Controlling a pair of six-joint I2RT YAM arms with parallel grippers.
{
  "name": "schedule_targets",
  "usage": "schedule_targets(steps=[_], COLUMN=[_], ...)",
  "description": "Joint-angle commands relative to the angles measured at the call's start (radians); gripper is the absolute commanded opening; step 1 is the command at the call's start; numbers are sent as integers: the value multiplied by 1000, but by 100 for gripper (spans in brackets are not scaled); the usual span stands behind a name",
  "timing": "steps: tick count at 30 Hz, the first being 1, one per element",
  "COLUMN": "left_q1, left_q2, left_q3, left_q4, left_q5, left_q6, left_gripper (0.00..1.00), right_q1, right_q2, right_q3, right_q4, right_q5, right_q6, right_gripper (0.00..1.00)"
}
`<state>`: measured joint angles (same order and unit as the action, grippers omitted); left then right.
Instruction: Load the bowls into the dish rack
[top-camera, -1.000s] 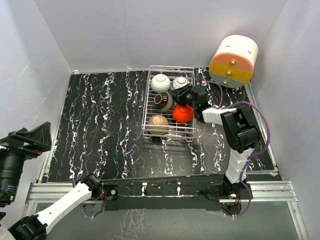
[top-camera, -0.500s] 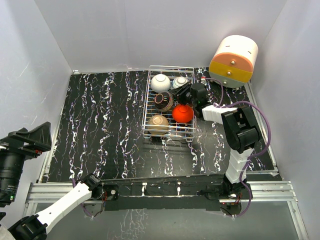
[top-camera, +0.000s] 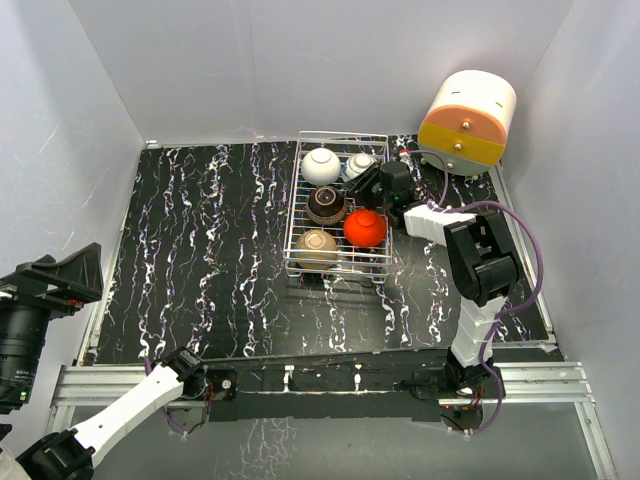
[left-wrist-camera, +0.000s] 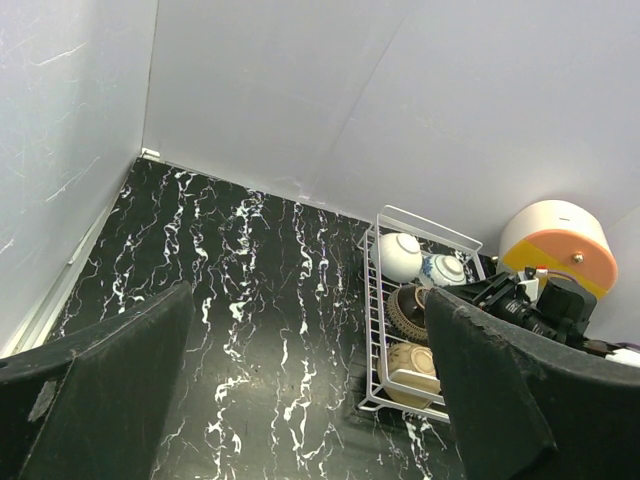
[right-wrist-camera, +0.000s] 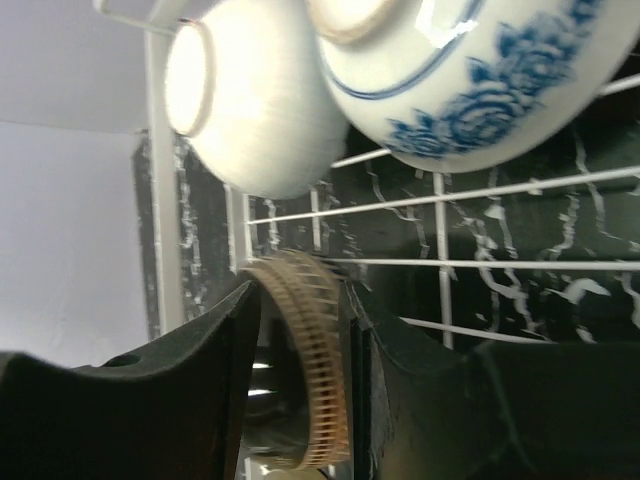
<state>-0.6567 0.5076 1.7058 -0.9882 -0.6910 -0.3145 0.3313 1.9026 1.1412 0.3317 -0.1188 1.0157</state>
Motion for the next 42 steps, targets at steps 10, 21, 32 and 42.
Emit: schedule_targets(steps=[10, 21, 32, 42], left_q1=[-6, -6, -8, -12], left_q2=[22, 30, 67, 113], left_q3=[-1, -11, -84, -295], left_q4=[22, 25, 25, 116], left_q5=[15, 13, 39, 142], left_q6=[8, 7, -12, -64], left_gripper=[97, 97, 97, 97], right_q1=[-7, 8, 130, 140], right_q2=[-4, -137, -341, -558], right_q3=[47, 144, 192, 29], right_q4=[-103, -188, -482, -564], right_q5=[30, 23, 90, 63], right_q6=[-224, -439, -640, -686], right_gripper=[40, 40, 99, 99])
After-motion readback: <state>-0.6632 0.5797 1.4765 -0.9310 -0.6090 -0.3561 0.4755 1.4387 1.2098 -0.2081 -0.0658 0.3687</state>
